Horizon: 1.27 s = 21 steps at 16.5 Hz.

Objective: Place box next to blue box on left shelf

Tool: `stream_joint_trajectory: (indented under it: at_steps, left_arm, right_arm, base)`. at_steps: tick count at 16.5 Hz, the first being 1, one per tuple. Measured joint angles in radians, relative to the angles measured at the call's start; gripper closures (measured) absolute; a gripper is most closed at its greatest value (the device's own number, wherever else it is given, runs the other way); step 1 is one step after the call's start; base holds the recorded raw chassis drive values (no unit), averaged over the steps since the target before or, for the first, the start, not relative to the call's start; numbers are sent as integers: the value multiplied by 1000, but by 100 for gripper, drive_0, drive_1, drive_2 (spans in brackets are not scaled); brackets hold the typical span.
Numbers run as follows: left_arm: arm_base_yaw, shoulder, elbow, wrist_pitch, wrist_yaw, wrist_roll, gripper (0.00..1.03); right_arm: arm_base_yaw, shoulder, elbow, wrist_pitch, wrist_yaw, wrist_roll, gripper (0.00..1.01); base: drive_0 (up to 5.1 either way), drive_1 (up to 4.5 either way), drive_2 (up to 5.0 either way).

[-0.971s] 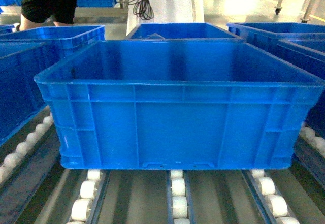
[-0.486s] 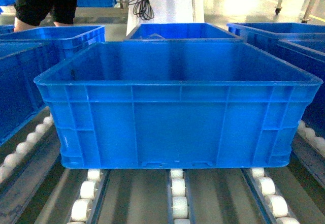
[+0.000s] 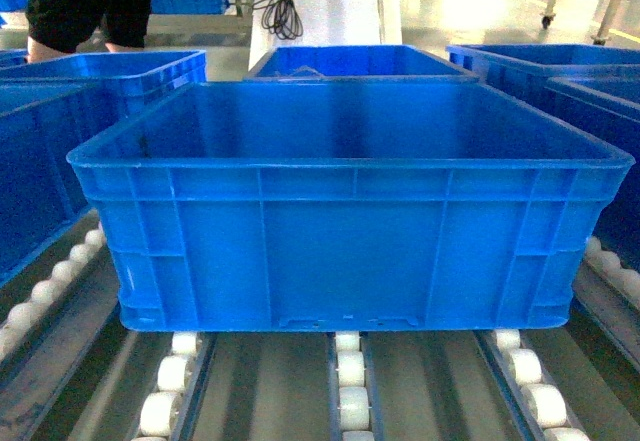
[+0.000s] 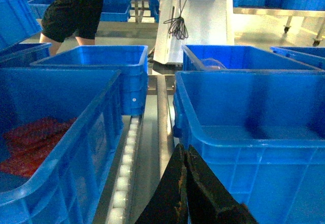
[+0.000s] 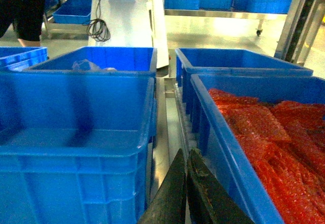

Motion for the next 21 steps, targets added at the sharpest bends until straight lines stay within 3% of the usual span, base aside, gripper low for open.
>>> stream_joint_trajectory:
  at_steps: [1, 2, 3, 9, 10, 19, 20, 21]
  left_arm:
    - [12, -30, -19, -10, 14, 0, 101]
    - [77, -66, -43, -26, 84, 1, 101]
    - [101, -101, -61, -44, 84, 0, 101]
    - [93, -302, -126, -174, 98, 0, 101]
    - [93, -317, -153, -145, 98, 1, 101]
    - [93, -535, -153, -362, 98, 1, 101]
    - [93, -578, -152, -419, 97, 1, 101]
    - [93, -679, -152, -554, 98, 2, 101]
  right_arm:
    - [1, -33, -26, -11, -4, 0, 100]
    - [2, -69, -50, -22, -4, 0, 100]
    - [2, -113, -76, -40, -3, 0, 100]
    - [2, -361, -175, -179, -4, 0, 100]
    - [2, -377, -203, -166, -4, 0, 100]
    - [2, -703, -203, -478, -5, 0, 100]
    - [2, -727, -203, -505, -5, 0, 100]
    - [2, -748, -203, -527, -5, 0, 100]
  base:
    - [0, 0, 0]
    - [0, 0, 0]
    - [0, 0, 0]
    - [0, 0, 0]
    - [0, 0, 0]
    - [0, 0, 0]
    - [0, 0, 0]
    - [0, 0, 0]
